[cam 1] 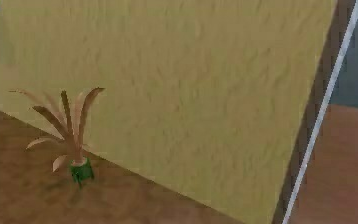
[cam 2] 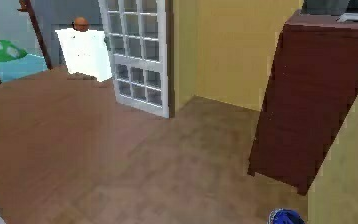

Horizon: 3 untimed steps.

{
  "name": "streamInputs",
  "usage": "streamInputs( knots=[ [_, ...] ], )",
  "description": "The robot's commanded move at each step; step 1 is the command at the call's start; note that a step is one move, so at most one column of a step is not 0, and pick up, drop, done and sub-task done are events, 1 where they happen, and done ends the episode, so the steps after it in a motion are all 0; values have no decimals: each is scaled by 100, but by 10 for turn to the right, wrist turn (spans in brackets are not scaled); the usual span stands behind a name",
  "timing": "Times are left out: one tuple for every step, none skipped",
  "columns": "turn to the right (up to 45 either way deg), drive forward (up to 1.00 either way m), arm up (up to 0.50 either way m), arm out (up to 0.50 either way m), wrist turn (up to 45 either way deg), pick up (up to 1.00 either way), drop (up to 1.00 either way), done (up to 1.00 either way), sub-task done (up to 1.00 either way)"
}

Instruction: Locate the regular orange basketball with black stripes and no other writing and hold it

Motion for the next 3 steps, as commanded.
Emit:
streamInputs(
  knots=[
    [-450,0,0,0,0,0,0,0,0],
    [-150,0,0,0,0,0,0,0,0],
    [0,100,0,0,0,0,0,0,0]
  ],
)
